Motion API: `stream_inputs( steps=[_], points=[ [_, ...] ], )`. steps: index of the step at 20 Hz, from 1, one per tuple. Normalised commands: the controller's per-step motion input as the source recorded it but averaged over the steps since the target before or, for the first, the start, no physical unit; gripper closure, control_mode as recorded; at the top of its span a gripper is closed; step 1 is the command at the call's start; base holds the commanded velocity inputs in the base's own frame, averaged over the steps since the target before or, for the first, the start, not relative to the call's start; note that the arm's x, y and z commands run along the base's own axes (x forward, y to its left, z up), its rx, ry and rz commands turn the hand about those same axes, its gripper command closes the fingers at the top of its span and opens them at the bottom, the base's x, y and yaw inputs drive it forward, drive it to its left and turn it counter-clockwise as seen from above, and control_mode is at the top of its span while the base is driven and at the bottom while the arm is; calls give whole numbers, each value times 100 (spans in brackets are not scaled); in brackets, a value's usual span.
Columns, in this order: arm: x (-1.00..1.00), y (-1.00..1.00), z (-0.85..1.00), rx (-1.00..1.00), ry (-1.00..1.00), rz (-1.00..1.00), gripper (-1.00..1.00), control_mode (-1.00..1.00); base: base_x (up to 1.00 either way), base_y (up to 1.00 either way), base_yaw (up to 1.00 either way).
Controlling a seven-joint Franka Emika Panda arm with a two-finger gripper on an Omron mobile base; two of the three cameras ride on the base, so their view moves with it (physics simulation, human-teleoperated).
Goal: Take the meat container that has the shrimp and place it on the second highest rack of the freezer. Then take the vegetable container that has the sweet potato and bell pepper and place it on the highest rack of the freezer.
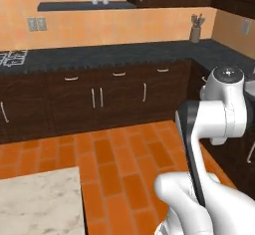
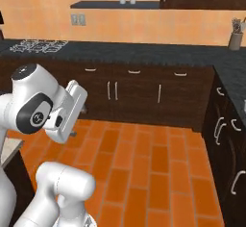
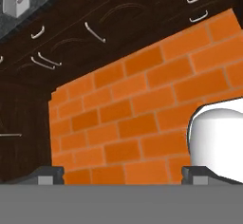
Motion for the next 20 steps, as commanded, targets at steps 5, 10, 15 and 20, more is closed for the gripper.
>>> stream_inputs(
  steps=[5,10,15,20],
  points=[
    [0,0,0,0,0,0,-100,100,89,-25,-50],
    [0,0,0,0,0,0,-100,100,85,-3,-72],
    [0,0,0,0,0,0,-100,100,100,0,-58],
    [0,0,0,0,0,0,-100,100,75,28,-80]
  ],
)
